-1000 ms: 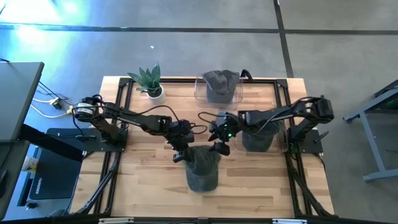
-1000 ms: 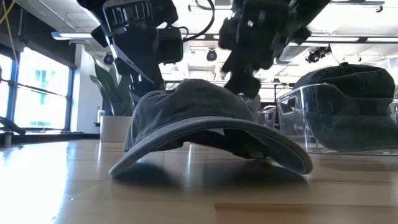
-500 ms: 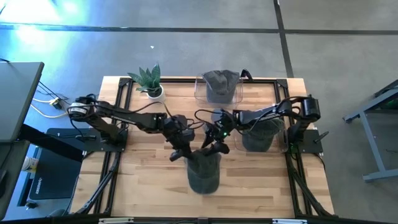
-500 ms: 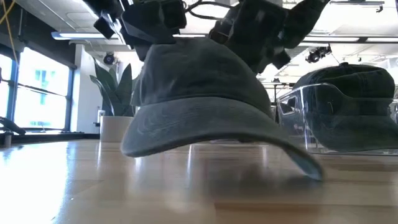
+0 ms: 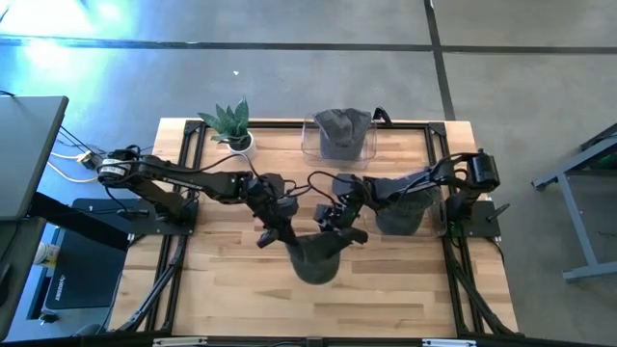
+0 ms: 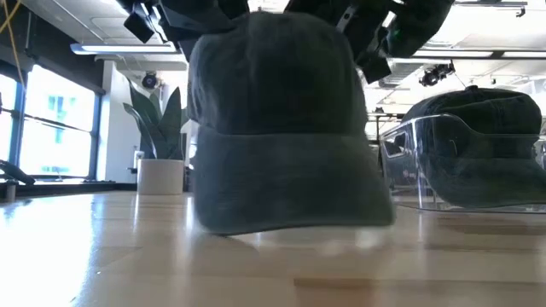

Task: Pick & Place hat
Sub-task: Put the black cap into the bottom transparent bin

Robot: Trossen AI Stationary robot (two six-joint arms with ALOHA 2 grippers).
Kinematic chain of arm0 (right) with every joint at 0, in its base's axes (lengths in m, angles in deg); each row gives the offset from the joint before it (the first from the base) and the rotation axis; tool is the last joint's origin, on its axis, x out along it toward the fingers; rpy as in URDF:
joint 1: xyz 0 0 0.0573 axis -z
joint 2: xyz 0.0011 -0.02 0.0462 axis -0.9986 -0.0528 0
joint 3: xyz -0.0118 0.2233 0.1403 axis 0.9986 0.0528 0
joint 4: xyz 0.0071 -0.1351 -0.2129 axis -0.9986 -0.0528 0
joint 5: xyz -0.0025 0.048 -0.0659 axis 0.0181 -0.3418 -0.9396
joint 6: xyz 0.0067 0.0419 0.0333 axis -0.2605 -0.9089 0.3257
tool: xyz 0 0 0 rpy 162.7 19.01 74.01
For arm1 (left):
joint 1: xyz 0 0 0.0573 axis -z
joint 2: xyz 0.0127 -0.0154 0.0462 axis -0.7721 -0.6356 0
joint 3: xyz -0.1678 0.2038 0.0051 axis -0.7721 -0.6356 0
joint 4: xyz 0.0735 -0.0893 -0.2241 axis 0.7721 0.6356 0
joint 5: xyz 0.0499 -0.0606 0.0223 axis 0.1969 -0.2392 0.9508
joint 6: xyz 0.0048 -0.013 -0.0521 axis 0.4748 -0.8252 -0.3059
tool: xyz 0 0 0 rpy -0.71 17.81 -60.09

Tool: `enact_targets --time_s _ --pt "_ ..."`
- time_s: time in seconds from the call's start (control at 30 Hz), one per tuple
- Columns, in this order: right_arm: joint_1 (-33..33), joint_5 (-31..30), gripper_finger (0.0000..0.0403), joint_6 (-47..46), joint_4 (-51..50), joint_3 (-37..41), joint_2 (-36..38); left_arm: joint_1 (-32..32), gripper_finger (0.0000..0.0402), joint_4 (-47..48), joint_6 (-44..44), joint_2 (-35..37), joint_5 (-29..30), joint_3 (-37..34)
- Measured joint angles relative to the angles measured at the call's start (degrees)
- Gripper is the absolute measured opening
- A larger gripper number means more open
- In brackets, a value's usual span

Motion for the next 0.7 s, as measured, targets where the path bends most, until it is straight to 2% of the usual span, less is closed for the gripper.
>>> enact_targets --time_s 0.13,0.17,0.3,0.4,0.57,0.7 --pt "-0.27 0.1 0.0036 -2.52 -0.32 0.02 0.79 0.02 0.0027 -1.64 -0.16 0.0 -1.52 -0.02" --pt "-0.38 0.48 0.0019 -2.73 -0.52 0.02 1.17 0.02 0.0035 -2.45 -0.17 0.0 -1.5 -0.02" --pt "-1.15 -1.31 0.0023 -4.59 -0.47 0.02 3.63 0.02 0.009 -8.71 -2.75 -0.02 -1.29 -0.02" --pt "-1.43 -2.59 0.0006 -3.21 -0.38 0.02 5.66 0.02 0.0153 -14.54 -4.43 -0.08 -1.07 -0.02" --pt "-1.43 -6.22 0.0008 -1.56 -2.71 0.02 8.63 0.02 0.0261 -23.3 -5.17 -3.59 -1.77 -0.15" --pt "-1.41 -8.78 0.0007 1.59 -9.33 0.02 10.77 0.1 0.0306 -28.74 -6.11 -4.0 -8.66 -0.04"
